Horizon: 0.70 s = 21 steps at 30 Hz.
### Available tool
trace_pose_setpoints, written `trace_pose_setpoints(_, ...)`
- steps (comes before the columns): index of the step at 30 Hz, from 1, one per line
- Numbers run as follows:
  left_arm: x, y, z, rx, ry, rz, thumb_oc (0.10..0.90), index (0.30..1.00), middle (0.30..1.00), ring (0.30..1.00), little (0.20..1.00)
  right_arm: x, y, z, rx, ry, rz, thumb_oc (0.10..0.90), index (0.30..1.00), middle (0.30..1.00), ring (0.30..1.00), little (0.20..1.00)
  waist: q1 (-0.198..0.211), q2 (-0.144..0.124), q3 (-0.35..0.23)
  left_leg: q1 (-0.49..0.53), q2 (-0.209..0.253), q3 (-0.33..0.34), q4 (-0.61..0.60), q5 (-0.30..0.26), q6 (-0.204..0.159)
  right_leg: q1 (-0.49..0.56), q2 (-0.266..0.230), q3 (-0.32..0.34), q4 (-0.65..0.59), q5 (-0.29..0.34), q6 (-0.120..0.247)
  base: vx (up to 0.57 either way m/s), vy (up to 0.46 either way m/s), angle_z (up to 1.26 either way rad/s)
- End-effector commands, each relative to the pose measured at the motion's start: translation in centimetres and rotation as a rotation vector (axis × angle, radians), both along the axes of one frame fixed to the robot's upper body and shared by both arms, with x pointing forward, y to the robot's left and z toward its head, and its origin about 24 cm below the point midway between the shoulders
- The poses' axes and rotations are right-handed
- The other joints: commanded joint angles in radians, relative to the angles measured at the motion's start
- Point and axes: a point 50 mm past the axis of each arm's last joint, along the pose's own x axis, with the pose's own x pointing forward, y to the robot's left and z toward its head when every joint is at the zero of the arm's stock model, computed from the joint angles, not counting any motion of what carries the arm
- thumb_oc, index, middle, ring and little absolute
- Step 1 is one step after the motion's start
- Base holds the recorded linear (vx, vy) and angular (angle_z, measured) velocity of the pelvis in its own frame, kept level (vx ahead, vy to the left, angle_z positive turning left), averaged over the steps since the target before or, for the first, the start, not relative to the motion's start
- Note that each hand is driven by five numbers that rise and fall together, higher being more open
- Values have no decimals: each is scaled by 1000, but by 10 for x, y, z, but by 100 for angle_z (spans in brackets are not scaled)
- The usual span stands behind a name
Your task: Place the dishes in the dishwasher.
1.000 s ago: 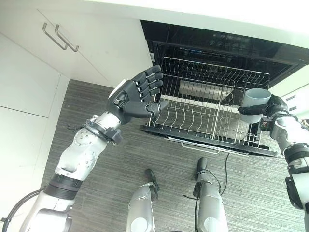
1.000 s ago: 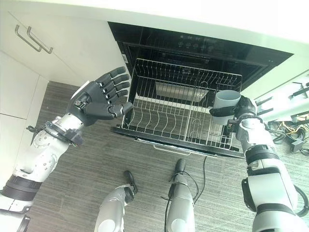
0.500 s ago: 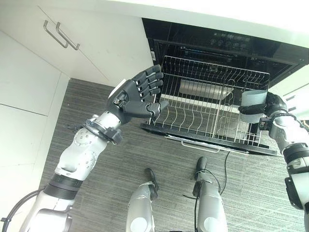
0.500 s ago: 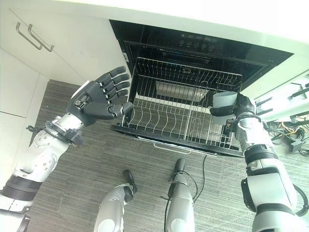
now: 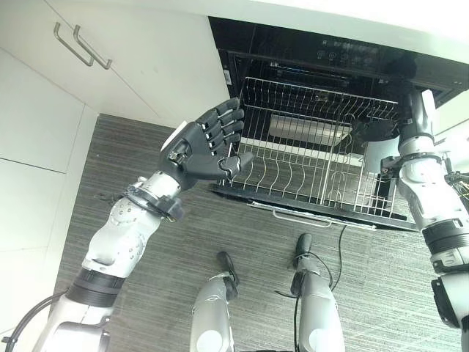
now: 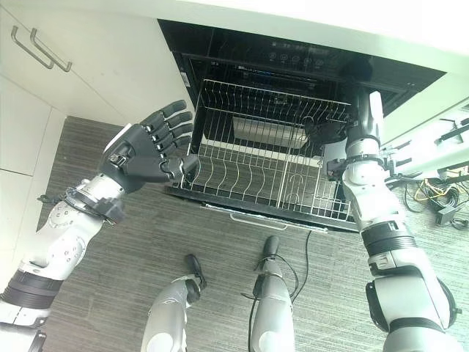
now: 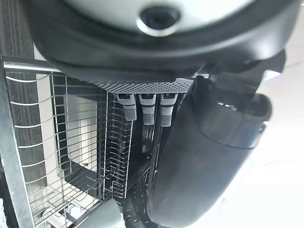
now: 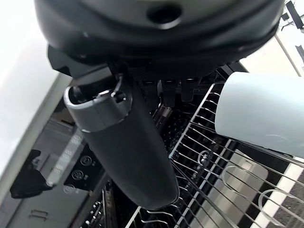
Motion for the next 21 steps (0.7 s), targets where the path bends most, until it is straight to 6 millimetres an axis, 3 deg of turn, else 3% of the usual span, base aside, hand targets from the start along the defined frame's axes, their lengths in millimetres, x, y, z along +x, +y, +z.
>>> trace_pose_setpoints(1, -19, -10, 46, -61, -278, -65, 800, 900, 900, 900, 900, -10, -1, 55, -9, -234, -1, 800, 900, 900, 900, 900, 8, 7, -73, 66, 19, -80, -42, -114, -32, -19, -18, 11, 153, -236, 90, 81, 16, -1)
trace_pose_setpoints(4, -20, -9, 47, -63, -288, -56, 800, 900, 900, 900, 900, -14, 1, 56, 32, -252, 15, 800, 900, 900, 900, 900, 1, 1, -70, 59, 25, -61, -42, -93, -25, -25, -18, 0, 153, -221, 76, -31, -7, -1)
trace_pose_setpoints(7, -23, -6, 43, -80, -297, -39, 800, 900, 900, 900, 900, -21, 3, 52, 136, -276, 48, 800, 900, 900, 900, 900, -5, -1, -81, 72, 24, -74, -42, -116, -31, -12, -9, 16, 153, -243, 84, 26, 21, -3)
trace_pose_setpoints(12, -32, -6, 38, -117, -347, -13, 800, 900, 900, 900, 900, -39, 19, 23, 321, -281, 152, 800, 900, 900, 900, 900, -28, -15, -94, 70, 29, -50, -42, -100, -20, -16, -3, 19, 153, -230, 69, 2, 24, -2)
trace_pose_setpoints(14, -38, -4, 35, -145, -384, 12, 800, 900, 900, 900, 900, -50, 30, 6, 402, -293, 193, 800, 900, 900, 900, 900, -38, -18, -111, 90, 30, -59, -42, -125, -22, 1, 5, 35, 153, -252, 77, 93, 92, -10)
trace_pose_setpoints(15, -41, -4, 33, -160, -393, 24, 800, 900, 900, 900, 900, -56, 32, -1, 428, -298, 210, 800, 900, 900, 900, 900, -46, -22, -110, 85, 34, -40, -42, -103, -16, -4, 5, 27, 153, -234, 65, 41, 60, -9)
trace_pose_setpoints(18, -47, -2, 28, -189, -415, 47, 800, 900, 900, 900, 900, -70, 37, -17, 490, -304, 257, 800, 900, 900, 900, 900, -53, -23, -132, 109, 32, -49, -42, -129, -18, 16, 11, 44, 153, -257, 77, 77, 87, -7)
trace_pose_setpoints(20, -52, -1, 21, -203, -422, 61, 800, 900, 900, 900, 900, -82, 38, -27, 519, -305, 283, 800, 900, 900, 900, 900, -61, -30, -143, 114, 36, -25, -42, -110, -11, 21, 11, 35, 153, -241, 68, 11, 78, -4)
trace_pose_setpoints(21, -55, 0, 18, -205, -420, 69, 800, 900, 900, 900, 900, -87, 38, -30, 530, -305, 291, 800, 900, 900, 900, 900, -60, -29, -157, 129, 34, -38, -42, -132, -16, 36, 13, 46, 153, -259, 79, 163, 144, -2)
